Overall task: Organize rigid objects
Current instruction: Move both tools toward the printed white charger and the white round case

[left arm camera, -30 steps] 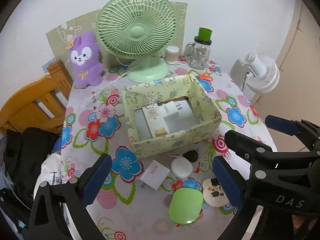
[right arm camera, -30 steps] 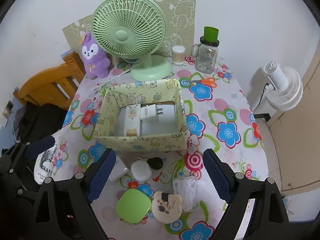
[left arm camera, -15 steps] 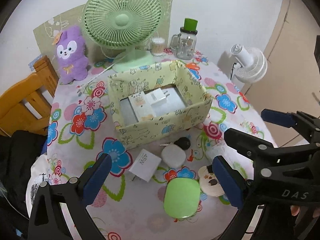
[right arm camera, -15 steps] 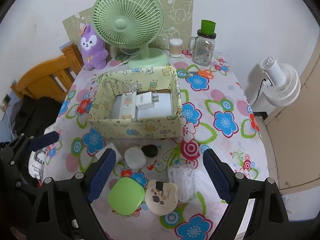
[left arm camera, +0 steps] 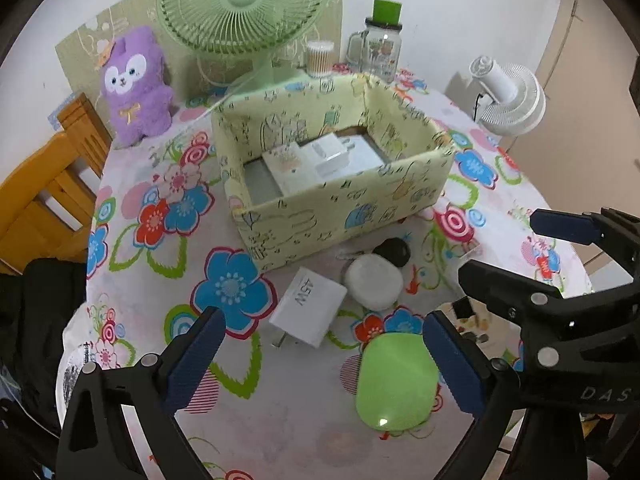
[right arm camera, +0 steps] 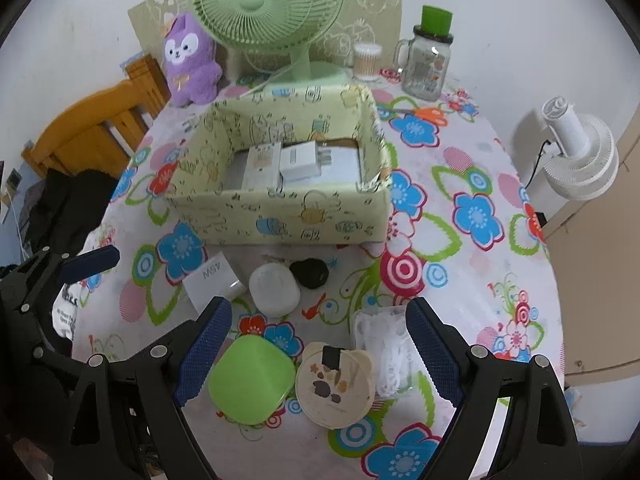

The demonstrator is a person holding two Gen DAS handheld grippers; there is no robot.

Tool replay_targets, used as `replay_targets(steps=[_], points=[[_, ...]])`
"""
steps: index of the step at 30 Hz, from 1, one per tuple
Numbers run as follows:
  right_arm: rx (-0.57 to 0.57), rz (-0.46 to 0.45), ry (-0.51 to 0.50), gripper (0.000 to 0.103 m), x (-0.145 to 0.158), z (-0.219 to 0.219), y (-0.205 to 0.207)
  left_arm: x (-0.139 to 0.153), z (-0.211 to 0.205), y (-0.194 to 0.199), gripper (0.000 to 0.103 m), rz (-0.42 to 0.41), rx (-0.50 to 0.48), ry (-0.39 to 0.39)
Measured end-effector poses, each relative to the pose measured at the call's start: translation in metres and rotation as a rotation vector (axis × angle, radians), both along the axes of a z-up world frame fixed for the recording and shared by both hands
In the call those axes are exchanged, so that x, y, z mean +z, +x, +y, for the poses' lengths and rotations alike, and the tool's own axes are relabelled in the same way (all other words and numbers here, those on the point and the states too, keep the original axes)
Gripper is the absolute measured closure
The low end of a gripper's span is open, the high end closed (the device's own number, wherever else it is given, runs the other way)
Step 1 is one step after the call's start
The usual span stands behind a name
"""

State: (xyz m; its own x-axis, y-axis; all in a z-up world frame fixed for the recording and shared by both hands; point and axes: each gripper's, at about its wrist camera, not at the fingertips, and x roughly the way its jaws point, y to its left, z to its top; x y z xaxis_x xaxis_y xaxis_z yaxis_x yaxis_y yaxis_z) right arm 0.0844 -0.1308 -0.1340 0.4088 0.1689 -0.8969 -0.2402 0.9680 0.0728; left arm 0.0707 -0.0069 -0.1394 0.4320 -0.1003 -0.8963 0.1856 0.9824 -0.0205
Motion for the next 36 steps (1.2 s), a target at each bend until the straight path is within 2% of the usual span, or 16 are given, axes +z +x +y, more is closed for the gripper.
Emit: replay_targets(steps=[22,36], points=[[0.029,0.083,-0.015,0.014,-0.055,0.015,0.022,-0.059,0.008,0.026,0.004,0.112,-0.068,0.049],[0.057,0.144,-0.015,0.017,-0.081,0.033,0.037,-0.087,0.013,0.040,0.014,0.172,-0.133,0.049]])
